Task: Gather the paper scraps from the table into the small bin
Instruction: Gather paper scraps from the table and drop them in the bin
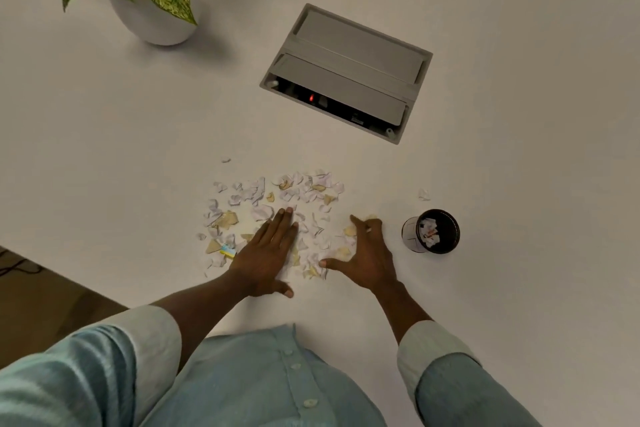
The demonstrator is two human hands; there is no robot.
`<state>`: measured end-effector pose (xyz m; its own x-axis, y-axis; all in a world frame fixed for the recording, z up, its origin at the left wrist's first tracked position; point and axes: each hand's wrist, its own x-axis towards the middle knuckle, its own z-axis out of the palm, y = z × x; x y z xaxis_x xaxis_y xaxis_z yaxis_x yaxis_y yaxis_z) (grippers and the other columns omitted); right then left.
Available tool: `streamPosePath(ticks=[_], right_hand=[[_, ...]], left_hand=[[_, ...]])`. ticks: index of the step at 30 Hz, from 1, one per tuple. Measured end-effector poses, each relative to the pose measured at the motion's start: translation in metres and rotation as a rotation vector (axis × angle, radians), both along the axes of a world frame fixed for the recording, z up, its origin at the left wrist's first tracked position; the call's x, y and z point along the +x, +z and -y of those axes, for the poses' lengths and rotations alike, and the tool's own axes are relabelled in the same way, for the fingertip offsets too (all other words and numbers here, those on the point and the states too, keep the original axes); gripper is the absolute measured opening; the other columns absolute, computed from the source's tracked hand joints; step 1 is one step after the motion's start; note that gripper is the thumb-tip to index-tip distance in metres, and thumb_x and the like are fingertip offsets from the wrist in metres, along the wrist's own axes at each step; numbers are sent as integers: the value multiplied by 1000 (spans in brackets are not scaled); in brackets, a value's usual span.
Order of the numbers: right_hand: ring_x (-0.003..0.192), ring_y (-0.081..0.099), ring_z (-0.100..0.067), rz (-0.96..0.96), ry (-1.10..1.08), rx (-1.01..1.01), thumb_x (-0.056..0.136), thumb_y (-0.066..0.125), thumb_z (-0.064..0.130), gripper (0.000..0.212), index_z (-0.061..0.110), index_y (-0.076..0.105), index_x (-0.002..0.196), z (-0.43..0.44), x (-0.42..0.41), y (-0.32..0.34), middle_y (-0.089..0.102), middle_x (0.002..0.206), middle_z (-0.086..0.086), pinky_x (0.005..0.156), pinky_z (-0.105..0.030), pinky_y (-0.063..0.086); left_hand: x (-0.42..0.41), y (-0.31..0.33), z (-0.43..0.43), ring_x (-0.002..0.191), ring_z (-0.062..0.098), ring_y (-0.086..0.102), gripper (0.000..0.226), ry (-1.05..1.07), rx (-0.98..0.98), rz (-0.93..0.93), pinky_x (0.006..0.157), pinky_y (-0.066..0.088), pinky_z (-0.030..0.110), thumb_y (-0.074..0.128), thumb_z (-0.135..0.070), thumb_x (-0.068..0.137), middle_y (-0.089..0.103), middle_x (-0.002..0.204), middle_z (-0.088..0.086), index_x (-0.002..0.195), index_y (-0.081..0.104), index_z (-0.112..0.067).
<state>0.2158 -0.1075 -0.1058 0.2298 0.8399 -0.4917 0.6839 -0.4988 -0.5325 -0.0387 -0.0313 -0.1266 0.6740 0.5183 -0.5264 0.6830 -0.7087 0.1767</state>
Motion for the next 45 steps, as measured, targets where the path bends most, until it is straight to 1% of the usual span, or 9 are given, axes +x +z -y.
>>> streamPosePath(ticks=[5, 10, 14, 21, 26, 32, 38, 42, 45], right_hand=[[121, 54, -21, 91, 237, 10, 58, 87, 67, 106, 26, 41, 143, -3, -21, -2, 32, 140, -2, 89, -42, 60], [109, 57, -22, 143, 218, 97, 89, 75, 30, 34, 21, 61, 119, 0, -32, -4, 49, 121, -2, 81, -35, 54], [97, 64, -27, 72, 70, 202, 95, 64, 9, 12, 8, 72, 105, 9, -30, 1, 64, 106, -9, 84, -39, 55], [81, 67, -11, 26, -357, 473, 82, 79, 0, 16, 15, 76, 87, 16, 5, 50, 71, 90, 1, 74, -13, 50], [84, 68, -20, 188, -513, 629, 80, 78, -2, 17, 13, 77, 89, 24, 62, 90, 70, 92, -3, 79, -29, 53], [92, 69, -29, 302, -513, 460, 86, 75, 9, 14, 13, 75, 100, 26, 105, 94, 69, 102, -8, 81, -44, 56], [93, 68, -23, 371, -478, 276, 88, 73, 27, 13, 24, 71, 101, 26, 111, 87, 66, 109, 1, 75, -32, 50], [84, 66, -25, 481, -515, 305, 85, 76, 31, 12, 22, 68, 82, 21, 109, 93, 60, 100, -1, 67, -30, 44], [85, 66, -27, 450, -560, 356, 85, 77, 30, 18, 18, 66, 79, 2, 114, 101, 59, 99, -6, 71, -31, 46]], left_hand=[[2, 0, 2, 153, 34, -41, 156, 43, -15, 4, 133, -8, 50, 64, -94, 64, -45, 163, 16, 163, -21, -7], [7, 3, 3, 153, 35, -40, 158, 61, -30, -23, 133, -6, 50, 72, -88, 62, -45, 164, 16, 163, -18, -7], [10, 4, 5, 148, 34, -46, 158, 72, -30, -43, 133, -4, 52, 77, -83, 63, -47, 162, 16, 163, -19, -7], [14, 5, 6, 151, 39, -41, 160, 83, -23, -63, 132, -3, 54, 81, -81, 59, -43, 163, 20, 164, -13, -5], [16, 7, 6, 152, 41, -38, 160, 85, -26, -75, 132, -6, 54, 83, -79, 60, -43, 163, 21, 164, -14, -4], [18, 7, 8, 149, 41, -42, 159, 101, -26, -76, 129, -10, 51, 84, -76, 62, -42, 164, 20, 164, -15, -5], [18, 7, 7, 152, 39, -39, 158, 106, -13, -56, 133, -1, 54, 84, -76, 61, -42, 164, 20, 164, -13, -6], [15, 6, 6, 152, 39, -37, 158, 97, 9, -36, 132, -4, 52, 83, -79, 60, -39, 165, 20, 165, -10, -5], [14, 4, 5, 151, 38, -38, 159, 104, 8, -23, 129, -8, 49, 83, -80, 59, -39, 166, 20, 165, -9, -5]])
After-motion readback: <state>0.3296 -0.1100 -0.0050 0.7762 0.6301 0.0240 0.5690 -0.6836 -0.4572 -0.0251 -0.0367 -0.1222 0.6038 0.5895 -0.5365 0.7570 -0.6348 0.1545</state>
